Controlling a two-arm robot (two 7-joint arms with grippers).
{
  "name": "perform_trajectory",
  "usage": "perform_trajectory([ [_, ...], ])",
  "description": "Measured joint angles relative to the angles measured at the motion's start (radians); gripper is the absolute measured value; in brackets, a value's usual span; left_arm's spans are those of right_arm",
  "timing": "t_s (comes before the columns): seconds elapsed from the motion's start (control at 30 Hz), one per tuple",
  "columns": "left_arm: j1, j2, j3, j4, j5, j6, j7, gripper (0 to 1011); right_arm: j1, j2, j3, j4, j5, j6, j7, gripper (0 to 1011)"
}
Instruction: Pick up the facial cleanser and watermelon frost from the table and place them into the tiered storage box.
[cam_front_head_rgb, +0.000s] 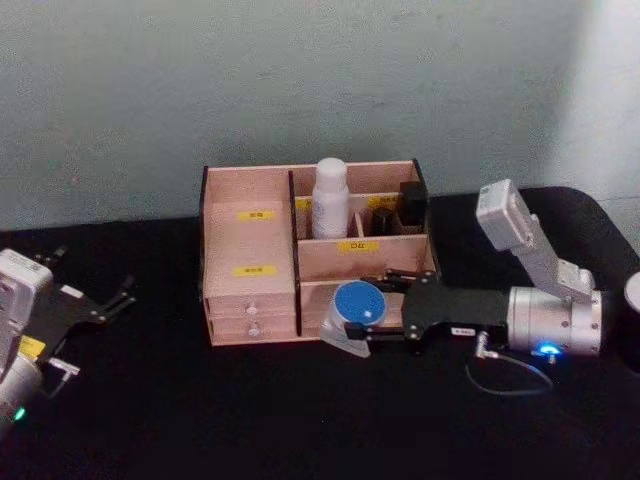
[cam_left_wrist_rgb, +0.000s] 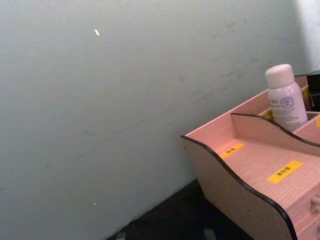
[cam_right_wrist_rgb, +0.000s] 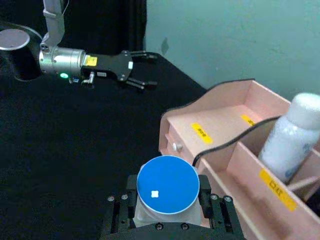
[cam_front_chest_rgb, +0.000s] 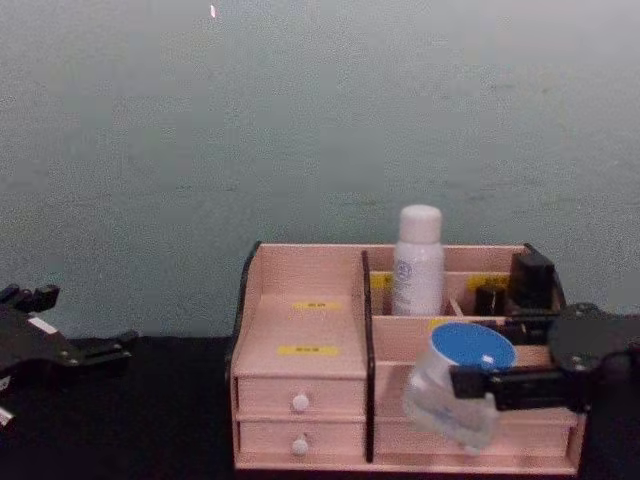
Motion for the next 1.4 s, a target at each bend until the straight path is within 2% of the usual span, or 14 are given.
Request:
perform_trajectory([
  [0.83, 0.0, 0.0, 0.0, 0.0, 0.0, 0.0, 0.0, 1001, 0.14, -0.119, -0.063, 0.122, -0.026, -0.013, 0.014, 730],
  [1.4, 0.0, 0.0, 0.0, 0.0, 0.0, 0.0, 0.0, 1001, 0.234, -0.21, -0.097, 0.251, -0.047, -0.024, 0.03, 730],
])
